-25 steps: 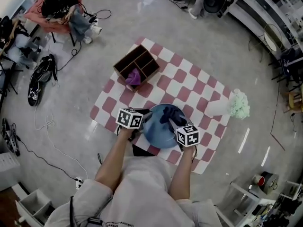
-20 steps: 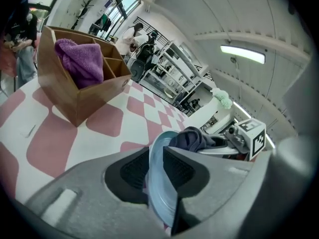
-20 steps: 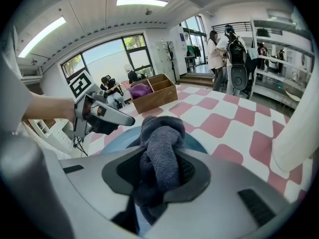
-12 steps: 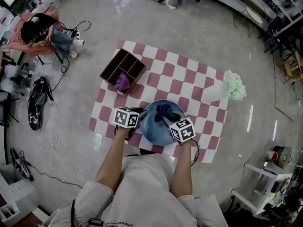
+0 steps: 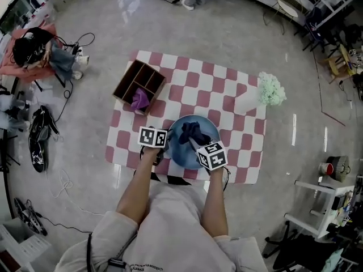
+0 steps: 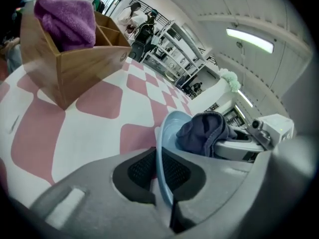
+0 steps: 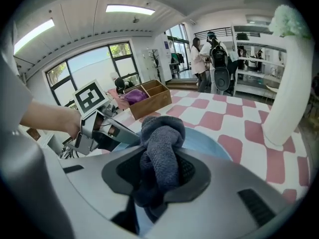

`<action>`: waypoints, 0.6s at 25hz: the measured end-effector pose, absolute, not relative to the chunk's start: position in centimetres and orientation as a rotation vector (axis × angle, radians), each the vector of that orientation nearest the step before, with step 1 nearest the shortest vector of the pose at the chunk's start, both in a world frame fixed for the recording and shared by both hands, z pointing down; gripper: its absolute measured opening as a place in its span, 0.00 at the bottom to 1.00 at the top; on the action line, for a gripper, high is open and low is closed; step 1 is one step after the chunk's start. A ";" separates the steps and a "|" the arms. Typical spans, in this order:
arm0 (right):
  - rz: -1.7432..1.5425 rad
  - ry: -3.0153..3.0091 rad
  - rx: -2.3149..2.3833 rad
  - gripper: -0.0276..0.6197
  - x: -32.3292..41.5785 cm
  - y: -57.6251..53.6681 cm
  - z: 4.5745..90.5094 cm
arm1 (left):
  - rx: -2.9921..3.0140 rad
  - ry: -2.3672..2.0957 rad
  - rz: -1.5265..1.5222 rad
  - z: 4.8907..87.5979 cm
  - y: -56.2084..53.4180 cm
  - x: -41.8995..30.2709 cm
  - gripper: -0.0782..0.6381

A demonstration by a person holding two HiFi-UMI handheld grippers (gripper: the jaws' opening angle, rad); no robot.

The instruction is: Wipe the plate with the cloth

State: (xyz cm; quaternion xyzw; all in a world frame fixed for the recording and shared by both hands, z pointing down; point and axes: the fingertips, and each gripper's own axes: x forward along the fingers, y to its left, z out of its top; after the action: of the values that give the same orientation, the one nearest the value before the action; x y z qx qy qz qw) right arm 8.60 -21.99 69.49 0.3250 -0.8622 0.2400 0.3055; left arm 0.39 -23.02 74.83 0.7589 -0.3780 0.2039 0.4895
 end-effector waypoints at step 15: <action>0.508 -2.224 1.054 0.23 -7.0 -22.3 66.1 | 2.164 -0.876 0.487 66.8 -21.4 -9.6 0.14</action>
State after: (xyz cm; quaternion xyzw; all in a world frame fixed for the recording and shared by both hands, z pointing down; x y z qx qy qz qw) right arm -6.99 -22.32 66.06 0.3989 -0.8417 0.1923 0.3089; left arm -9.57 -21.38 66.83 0.8433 -0.3412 0.1899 0.3694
